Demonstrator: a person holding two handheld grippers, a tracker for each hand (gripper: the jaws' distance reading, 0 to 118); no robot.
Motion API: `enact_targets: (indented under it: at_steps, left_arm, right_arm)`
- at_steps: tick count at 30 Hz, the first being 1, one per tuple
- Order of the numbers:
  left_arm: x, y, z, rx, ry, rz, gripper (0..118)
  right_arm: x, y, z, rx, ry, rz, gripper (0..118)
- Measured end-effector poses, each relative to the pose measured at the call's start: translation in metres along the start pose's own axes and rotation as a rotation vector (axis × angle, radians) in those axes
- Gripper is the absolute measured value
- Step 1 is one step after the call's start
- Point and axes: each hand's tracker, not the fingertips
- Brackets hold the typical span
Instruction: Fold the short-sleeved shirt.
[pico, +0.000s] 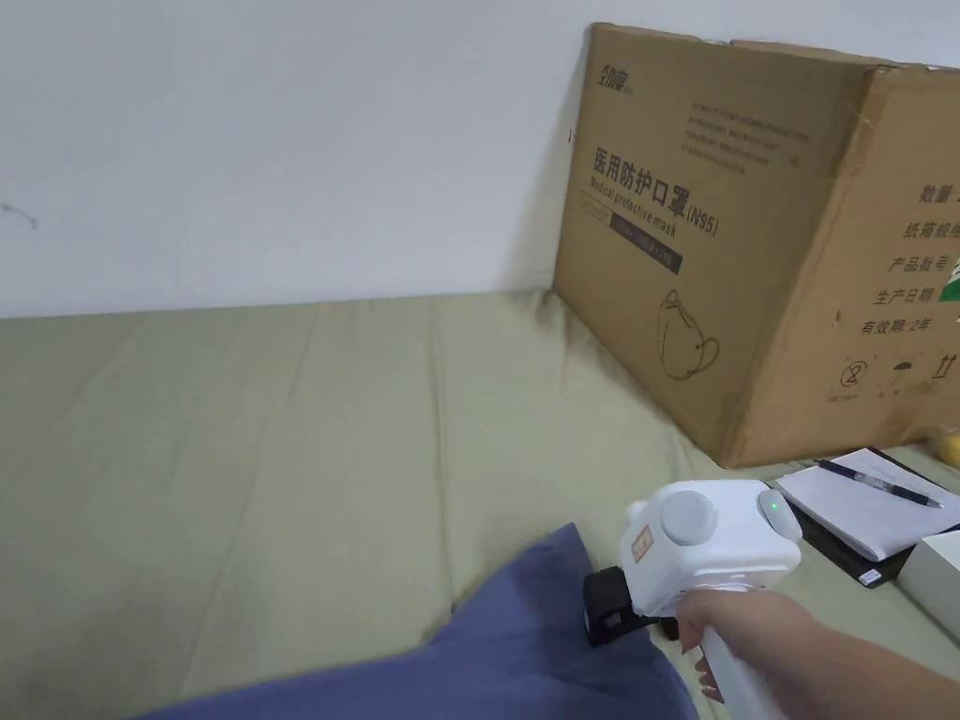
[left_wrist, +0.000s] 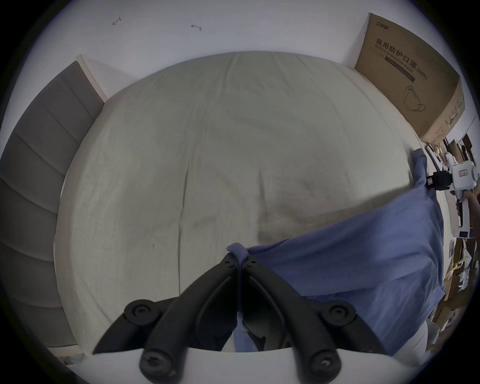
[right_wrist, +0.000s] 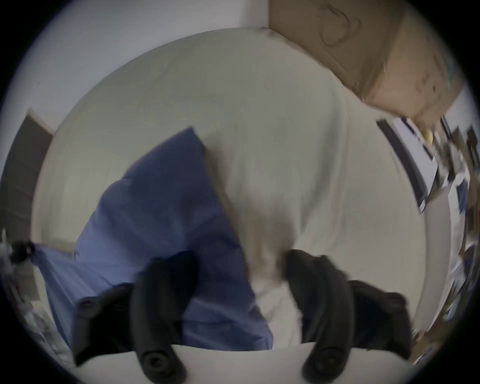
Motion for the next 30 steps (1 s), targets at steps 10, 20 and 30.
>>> enact_targets:
  at_steps: [10,20,30]
  left_arm:
    - [-0.013,-0.023,0.047,0.032,-0.031,0.106,0]
    - [-0.019,-0.02,0.234,0.334,-0.123,0.122,0]
    - [-0.026,0.057,0.357,0.597,-0.03,0.114,0]
  right_arm:
    - [-0.003,-0.036,0.078,0.19,0.172,0.003,0]
    - [0.039,-0.055,0.302,0.496,0.211,-0.007,0]
    - [0.007,0.013,0.459,0.748,0.153,0.019,0]
